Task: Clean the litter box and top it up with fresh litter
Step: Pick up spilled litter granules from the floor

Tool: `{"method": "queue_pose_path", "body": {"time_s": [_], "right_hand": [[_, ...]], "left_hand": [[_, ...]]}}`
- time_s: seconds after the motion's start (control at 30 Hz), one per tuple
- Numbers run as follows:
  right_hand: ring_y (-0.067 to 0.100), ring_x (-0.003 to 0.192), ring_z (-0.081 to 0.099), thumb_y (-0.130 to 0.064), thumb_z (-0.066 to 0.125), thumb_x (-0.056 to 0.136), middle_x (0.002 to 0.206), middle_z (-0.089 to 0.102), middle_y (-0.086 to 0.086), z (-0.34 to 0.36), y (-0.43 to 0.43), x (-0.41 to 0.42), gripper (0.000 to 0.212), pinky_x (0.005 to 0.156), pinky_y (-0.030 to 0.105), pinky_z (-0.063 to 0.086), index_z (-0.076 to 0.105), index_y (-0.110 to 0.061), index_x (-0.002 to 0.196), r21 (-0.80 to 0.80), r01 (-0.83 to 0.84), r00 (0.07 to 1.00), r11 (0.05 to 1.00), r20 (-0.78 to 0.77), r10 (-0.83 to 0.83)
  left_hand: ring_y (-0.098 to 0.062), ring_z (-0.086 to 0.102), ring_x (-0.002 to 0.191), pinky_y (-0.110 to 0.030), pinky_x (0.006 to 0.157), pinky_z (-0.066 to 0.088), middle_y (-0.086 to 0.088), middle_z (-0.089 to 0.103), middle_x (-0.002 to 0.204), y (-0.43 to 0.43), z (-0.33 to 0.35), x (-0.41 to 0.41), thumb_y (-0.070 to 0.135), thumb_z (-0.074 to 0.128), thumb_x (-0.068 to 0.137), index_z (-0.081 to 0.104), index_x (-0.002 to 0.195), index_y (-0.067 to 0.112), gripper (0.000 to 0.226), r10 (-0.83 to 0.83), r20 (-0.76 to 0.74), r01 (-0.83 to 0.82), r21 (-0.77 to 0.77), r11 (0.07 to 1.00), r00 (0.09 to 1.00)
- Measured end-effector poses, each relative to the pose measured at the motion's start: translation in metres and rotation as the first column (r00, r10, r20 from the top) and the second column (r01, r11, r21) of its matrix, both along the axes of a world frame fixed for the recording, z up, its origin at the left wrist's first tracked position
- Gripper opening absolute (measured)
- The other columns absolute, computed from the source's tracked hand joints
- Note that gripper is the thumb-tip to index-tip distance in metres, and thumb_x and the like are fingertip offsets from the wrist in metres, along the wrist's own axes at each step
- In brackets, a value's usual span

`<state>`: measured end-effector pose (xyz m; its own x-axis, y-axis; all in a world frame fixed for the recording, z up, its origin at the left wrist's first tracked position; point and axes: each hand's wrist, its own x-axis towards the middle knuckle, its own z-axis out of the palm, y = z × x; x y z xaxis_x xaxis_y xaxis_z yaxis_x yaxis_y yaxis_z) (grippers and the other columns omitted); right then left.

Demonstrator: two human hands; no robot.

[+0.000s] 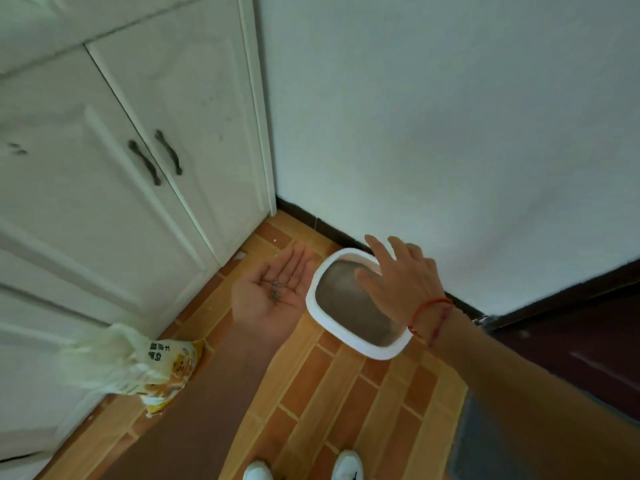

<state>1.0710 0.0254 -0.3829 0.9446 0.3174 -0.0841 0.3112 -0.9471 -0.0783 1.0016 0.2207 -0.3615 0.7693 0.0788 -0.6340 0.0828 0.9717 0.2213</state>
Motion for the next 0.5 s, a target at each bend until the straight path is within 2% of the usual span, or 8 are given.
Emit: {"method": "queue_pose_path", "body": {"time_s": [0.1, 0.23, 0.5], "right_hand": [[0.032, 0.137, 0.033, -0.059, 0.033, 0.095, 0.154, 0.031, 0.010, 0.067, -0.001, 0.003, 0.063, 0.105, 0.049, 0.034, 0.023, -0.033, 0.151, 0.006, 0.013, 0.999, 1.000, 0.037, -0.013], [0.033, 0.137, 0.032, -0.059, 0.032, 0.095, 0.155, 0.030, 0.010, 0.145, -0.002, 0.001, 0.062, 0.106, 0.050, 0.033, 0.023, -0.033, 0.151, -0.003, 0.011, 0.996, 1.000, 0.091, -0.010], [0.033, 0.140, 0.029, -0.060, 0.032, 0.095, 0.156, 0.026, 0.010, 0.250, -0.004, -0.016, 0.063, 0.107, 0.052, 0.033, 0.023, -0.034, 0.151, 0.017, 0.020, 0.983, 1.000, 0.184, -0.022]], "left_hand": [[-0.035, 0.074, 0.095, -0.046, 0.073, 0.063, -0.023, 0.074, 0.105, -0.003, 0.063, -0.001, 0.019, 0.041, 0.104, 0.069, 0.100, -0.010, 0.041, 0.026, 0.007, -0.026, -0.016, 1.000, 1.000], [-0.037, 0.073, 0.098, -0.044, 0.085, 0.060, -0.025, 0.072, 0.111, -0.004, 0.137, -0.003, 0.020, 0.040, 0.104, 0.067, 0.106, -0.010, 0.040, 0.030, 0.058, -0.029, -0.014, 0.999, 0.998], [-0.039, 0.067, 0.109, -0.045, 0.093, 0.054, -0.027, 0.071, 0.111, -0.005, 0.230, -0.012, 0.019, 0.036, 0.106, 0.064, 0.111, -0.012, 0.042, 0.066, 0.176, -0.065, -0.015, 0.998, 0.982]]}}
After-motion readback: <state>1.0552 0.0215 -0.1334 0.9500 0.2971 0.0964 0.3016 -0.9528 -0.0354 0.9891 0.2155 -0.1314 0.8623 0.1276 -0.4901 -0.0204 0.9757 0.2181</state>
